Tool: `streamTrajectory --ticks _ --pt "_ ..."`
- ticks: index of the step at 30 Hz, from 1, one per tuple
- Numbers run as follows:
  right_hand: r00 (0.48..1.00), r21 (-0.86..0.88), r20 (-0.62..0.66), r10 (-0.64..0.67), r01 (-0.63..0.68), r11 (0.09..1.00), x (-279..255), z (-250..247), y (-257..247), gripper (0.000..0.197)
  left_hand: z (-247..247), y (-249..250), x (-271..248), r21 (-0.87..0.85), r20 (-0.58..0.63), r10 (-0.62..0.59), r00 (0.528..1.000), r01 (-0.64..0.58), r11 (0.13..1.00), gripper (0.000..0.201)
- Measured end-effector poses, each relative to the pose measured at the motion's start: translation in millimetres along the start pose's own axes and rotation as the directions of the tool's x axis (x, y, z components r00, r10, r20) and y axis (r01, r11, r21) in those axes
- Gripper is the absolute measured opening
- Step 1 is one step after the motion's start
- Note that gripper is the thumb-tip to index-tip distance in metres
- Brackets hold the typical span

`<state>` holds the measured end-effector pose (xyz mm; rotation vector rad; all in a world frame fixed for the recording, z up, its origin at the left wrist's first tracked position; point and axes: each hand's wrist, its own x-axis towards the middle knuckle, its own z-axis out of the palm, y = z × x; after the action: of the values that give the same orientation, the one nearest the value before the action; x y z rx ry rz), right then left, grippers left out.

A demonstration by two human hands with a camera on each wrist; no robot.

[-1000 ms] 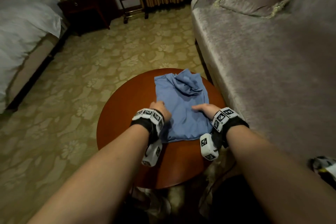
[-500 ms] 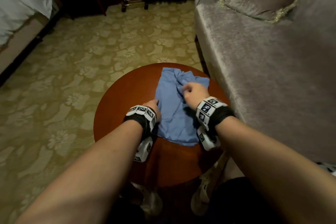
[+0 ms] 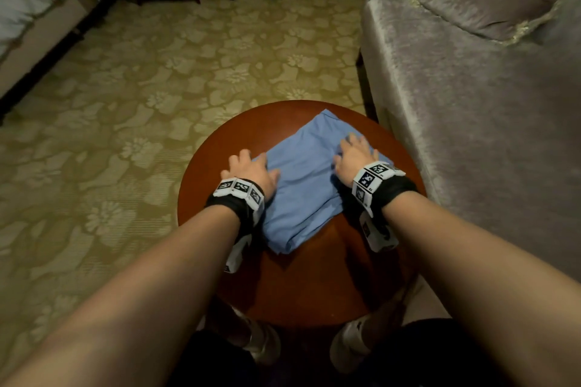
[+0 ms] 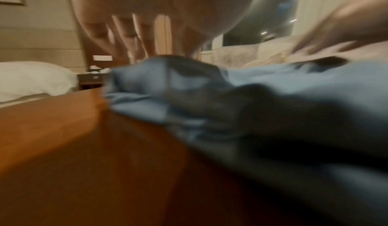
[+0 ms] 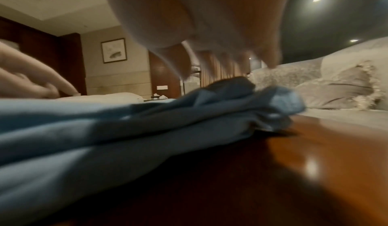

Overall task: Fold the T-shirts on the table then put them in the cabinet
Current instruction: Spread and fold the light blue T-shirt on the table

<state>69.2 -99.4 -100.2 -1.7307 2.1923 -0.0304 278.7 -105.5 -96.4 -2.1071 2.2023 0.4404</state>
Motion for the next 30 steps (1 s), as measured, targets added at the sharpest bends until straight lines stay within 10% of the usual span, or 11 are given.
streamTrajectory --ticks 6,11,14,19,30 --pt "0.924 -0.201 0.362 0.127 -0.055 0.978 -16.1 14.3 18.6 0.105 18.7 -13.5 3.2 0.186 0.433 -0.119 0.894 0.04 0.982 0.142" --pt "0.959 -0.221 0.164 0.229 -0.191 0.956 -37.4 1.2 8.1 0.096 -5.6 -6.1 1.3 0.189 0.209 -0.044 0.977 0.003 0.982 0.121" --pt "0.995 -0.166 0.063 0.074 -0.063 0.984 -35.3 0.6 6.0 0.081 -6.2 13.0 -9.0 0.108 0.093 0.105 0.99 -0.115 0.988 0.092" --pt "0.936 -0.203 0.326 0.134 -0.069 0.977 -40.0 22.4 26.3 0.118 36.2 -3.0 -24.4 0.17 0.374 -0.077 0.924 0.013 0.985 0.124" --pt "0.941 -0.211 0.287 0.18 -0.121 0.97 -41.8 11.4 21.8 0.122 24.1 -13.9 -23.6 -0.116 0.362 -0.003 0.932 0.049 0.992 0.131"
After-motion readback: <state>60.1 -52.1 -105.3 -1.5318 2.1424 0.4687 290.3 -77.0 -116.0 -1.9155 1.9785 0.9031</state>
